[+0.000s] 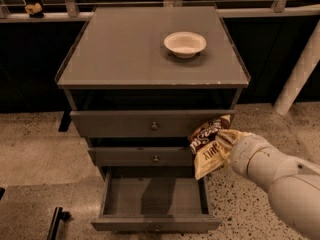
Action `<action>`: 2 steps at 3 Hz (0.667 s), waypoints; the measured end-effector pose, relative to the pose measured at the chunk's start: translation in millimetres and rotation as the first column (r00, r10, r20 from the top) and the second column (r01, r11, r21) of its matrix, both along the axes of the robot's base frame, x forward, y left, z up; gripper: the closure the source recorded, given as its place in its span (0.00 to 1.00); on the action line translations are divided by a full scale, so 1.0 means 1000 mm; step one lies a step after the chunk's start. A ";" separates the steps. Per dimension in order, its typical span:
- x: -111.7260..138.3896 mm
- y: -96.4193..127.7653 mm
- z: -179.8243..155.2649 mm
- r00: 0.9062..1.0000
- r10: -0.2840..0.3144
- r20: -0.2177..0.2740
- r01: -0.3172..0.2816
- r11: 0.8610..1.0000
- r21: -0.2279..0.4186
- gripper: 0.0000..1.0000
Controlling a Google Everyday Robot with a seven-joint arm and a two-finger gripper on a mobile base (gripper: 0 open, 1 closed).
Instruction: Pick brown chip bag from bottom drawer and place on counter
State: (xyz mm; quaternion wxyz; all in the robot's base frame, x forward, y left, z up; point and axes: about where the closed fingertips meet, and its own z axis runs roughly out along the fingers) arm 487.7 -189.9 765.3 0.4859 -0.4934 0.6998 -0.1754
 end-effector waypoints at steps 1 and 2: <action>-0.009 0.015 0.055 0.995 0.048 0.086 -0.043 0.998 -0.055 1.00; -0.009 0.029 0.099 0.980 0.075 0.183 -0.062 0.995 -0.079 1.00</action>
Offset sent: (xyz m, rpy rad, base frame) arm -0.0105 0.0522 0.1625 -0.0937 -0.3380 0.0900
